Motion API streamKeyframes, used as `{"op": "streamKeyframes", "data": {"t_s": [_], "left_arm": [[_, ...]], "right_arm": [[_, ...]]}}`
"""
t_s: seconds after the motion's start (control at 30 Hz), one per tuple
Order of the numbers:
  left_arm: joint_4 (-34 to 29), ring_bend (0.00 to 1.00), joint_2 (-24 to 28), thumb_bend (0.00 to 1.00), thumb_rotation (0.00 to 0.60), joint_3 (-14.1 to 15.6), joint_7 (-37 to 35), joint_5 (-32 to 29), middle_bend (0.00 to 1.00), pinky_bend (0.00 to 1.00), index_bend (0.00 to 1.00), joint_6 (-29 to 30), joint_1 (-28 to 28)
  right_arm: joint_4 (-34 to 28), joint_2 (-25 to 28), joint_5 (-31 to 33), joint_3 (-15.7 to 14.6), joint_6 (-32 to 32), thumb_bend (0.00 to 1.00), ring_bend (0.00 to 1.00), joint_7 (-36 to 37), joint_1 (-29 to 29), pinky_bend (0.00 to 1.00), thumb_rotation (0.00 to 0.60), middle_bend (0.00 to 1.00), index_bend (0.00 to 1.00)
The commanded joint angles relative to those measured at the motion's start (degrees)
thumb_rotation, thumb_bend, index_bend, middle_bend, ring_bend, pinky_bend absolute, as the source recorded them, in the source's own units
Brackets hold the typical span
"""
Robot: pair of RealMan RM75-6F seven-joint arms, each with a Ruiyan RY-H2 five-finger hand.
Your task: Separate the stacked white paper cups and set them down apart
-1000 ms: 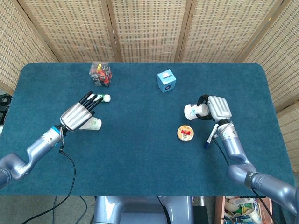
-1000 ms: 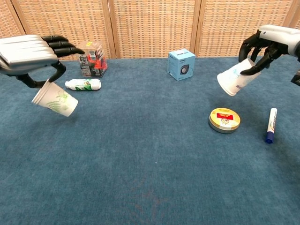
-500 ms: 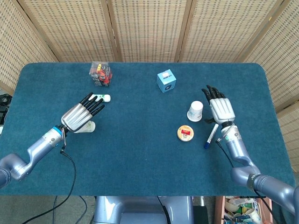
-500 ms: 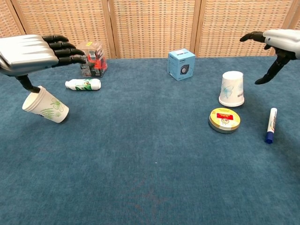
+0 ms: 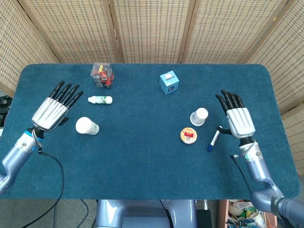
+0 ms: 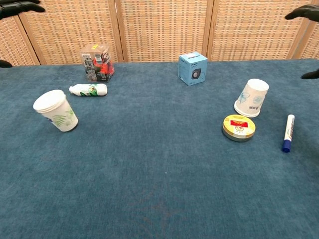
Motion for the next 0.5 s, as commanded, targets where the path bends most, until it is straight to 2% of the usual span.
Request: {"op": "streamKeyframes", "data": {"t_s": [0.03, 0.23, 0.33, 0.5], "left_arm": [[-6.0, 0.0, 3.5, 0.16, 0.6, -0.6, -2.9, -3.8, 0.0, 0.0, 0.0, 4.0, 5.4], [-13.8, 0.0, 5.7, 0.16, 0.6, 0.0, -5.0, -7.8, 0.0, 0.0, 0.0, 8.6, 12.5], [-16.6, 0.0, 4.7, 0.16, 0.6, 0.5, -7.4, -8.0, 0.0, 0.0, 0.0, 14.5, 17.5], [-19.4, 0.0, 3.3, 0.15, 0.6, 2.2, -7.3, -7.5, 0.0, 0.0, 0.0, 19.5, 23.2]], "right_arm": [[-1.4, 2.5, -7.5, -5.0, 9.5, 0.0, 0.0, 3.4, -7.1, 0.06, 0.6, 0.0, 0.08], [-1.2, 3.1, -11.7, -8.2, 15.8, 0.0, 0.0, 3.5, -12.4, 0.0, 0.6, 0.0, 0.02], [-2.3, 3.0, -12.8, -9.9, 18.9, 0.0, 0.0, 3.4, -15.8, 0.0, 0.6, 0.0, 0.0], [-6.5, 4.1, -13.2, -10.4, 21.9, 0.0, 0.0, 1.2, -19.3, 0.0, 0.6, 0.0, 0.0]]}}
